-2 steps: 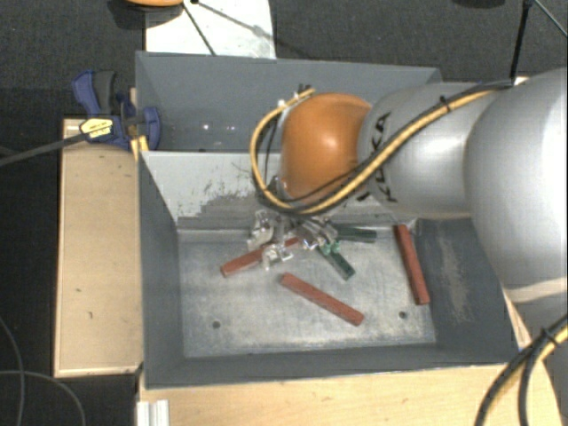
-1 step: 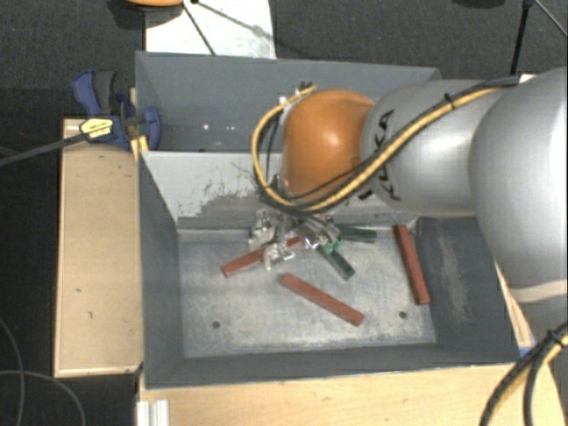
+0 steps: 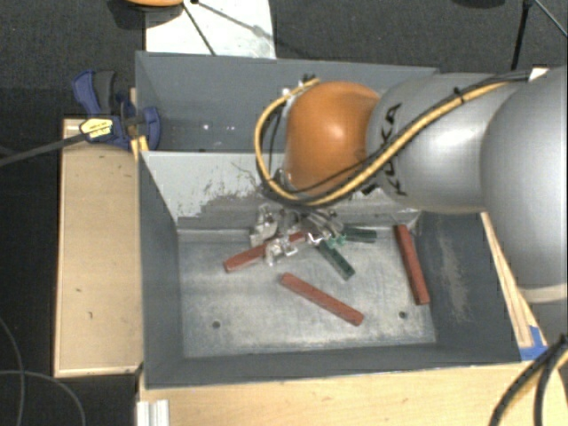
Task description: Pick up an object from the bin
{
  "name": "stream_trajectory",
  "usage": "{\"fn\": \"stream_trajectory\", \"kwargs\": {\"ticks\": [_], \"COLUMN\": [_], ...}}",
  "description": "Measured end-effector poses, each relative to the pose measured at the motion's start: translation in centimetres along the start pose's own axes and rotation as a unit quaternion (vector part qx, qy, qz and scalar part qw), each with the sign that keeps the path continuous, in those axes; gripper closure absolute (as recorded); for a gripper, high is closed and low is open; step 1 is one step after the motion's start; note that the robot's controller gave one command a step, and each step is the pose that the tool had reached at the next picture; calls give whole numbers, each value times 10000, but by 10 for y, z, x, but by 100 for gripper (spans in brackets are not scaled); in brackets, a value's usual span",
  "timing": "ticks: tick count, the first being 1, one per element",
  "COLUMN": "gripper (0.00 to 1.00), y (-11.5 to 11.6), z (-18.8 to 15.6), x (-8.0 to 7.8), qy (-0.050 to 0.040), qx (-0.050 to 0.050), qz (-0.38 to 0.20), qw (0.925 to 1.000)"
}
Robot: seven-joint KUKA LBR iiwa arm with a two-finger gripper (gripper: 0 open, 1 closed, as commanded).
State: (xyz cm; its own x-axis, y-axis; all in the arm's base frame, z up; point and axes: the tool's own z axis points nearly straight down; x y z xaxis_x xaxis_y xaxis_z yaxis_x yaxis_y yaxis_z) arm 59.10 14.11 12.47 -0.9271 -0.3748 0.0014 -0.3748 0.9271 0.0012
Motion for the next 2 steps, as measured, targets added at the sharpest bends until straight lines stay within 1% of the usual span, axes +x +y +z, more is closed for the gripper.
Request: {"fn": "stream_trajectory", "kwargs": {"ticks": [2], "gripper": [100], "y": [0], "z": [-38], "x": [0], "qy": [-1], "qx": [2], "qz": [-7], "qw": [10000]}}
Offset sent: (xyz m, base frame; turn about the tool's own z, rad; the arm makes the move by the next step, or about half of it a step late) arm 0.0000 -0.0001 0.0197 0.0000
